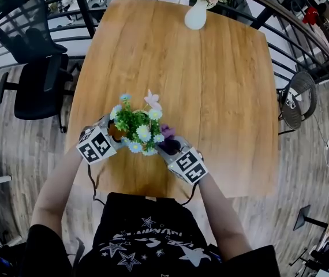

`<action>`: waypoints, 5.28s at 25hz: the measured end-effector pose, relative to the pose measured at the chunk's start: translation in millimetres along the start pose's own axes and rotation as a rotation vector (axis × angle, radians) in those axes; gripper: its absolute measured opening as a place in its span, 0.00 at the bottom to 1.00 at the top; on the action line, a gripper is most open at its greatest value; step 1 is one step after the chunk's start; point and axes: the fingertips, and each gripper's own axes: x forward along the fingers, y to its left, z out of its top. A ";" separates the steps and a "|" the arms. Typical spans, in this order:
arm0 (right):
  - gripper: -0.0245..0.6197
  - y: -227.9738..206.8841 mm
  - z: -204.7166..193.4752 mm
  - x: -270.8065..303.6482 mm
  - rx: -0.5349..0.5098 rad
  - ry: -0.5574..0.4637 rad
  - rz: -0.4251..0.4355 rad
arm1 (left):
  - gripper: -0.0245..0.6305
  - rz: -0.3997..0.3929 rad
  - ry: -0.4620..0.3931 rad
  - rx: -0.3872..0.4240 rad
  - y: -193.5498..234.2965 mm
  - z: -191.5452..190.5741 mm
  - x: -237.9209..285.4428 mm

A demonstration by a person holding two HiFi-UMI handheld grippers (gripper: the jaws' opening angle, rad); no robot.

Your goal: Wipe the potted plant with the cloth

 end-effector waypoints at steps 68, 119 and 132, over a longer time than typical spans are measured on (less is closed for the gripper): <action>0.17 -9.5 -23.6 -27.0 0.124 0.002 -0.052 | 0.77 -0.297 0.009 0.196 7.3 45.7 25.9; 0.17 -19.7 -31.5 -37.3 0.102 0.014 -0.122 | 0.68 0.239 -0.157 -0.336 -20.7 90.3 65.8; 0.17 -51.5 -36.4 -50.9 0.158 0.013 -0.297 | 0.68 0.209 -0.189 -0.433 -46.7 95.2 58.3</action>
